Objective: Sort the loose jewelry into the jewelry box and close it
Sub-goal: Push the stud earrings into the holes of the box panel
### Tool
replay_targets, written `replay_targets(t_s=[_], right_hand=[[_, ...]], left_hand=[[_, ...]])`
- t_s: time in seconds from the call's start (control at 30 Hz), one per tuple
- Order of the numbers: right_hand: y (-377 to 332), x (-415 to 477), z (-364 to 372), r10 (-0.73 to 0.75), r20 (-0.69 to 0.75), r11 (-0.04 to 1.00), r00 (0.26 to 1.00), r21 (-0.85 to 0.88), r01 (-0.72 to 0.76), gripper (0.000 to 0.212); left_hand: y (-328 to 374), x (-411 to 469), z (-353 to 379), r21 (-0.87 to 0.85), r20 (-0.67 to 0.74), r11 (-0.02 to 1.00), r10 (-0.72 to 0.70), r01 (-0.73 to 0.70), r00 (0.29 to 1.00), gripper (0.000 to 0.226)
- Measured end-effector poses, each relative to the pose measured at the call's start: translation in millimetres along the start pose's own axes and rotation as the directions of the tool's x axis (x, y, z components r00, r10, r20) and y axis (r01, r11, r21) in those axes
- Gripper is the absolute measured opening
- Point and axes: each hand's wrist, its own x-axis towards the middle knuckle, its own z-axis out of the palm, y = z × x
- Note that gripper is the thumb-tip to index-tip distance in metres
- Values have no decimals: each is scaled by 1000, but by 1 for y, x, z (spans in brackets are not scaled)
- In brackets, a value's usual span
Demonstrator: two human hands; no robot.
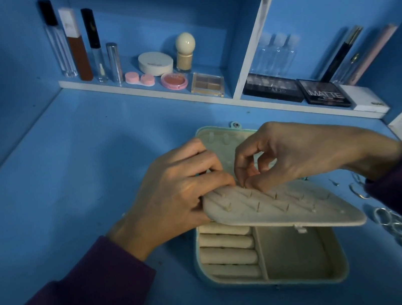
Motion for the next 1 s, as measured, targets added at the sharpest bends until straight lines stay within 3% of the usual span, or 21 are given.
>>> replay_targets(t_s=[0.2,0.33,0.57,0.8,0.93,1.0], right_hand=[[8,-2,4,7,-37,998,999,65,-4,8],[14,-7,4,-15,-61,974,998,225,29,11],[50,-26,6,70,-326,814,943,565,135,38],[69,-44,16,305,-430,681,850,722,121,58],[67,-45,22,480,-481,521,733,829,203,30],[65,-43,23,512,-489,504,706,837,214,35]], left_hand=[[-1,-1,1,9,-4,1000,8,-8,1000,8],[-1,1,2,-4,-2,1000,-18,18,1000,9],[0,2,3,-79,-37,992,-98,94,995,8],[2,6,11,-207,-93,917,-364,340,927,34],[4,13,10,-301,-21,791,-563,532,826,58],[1,17,12,-331,20,740,-615,586,788,60]])
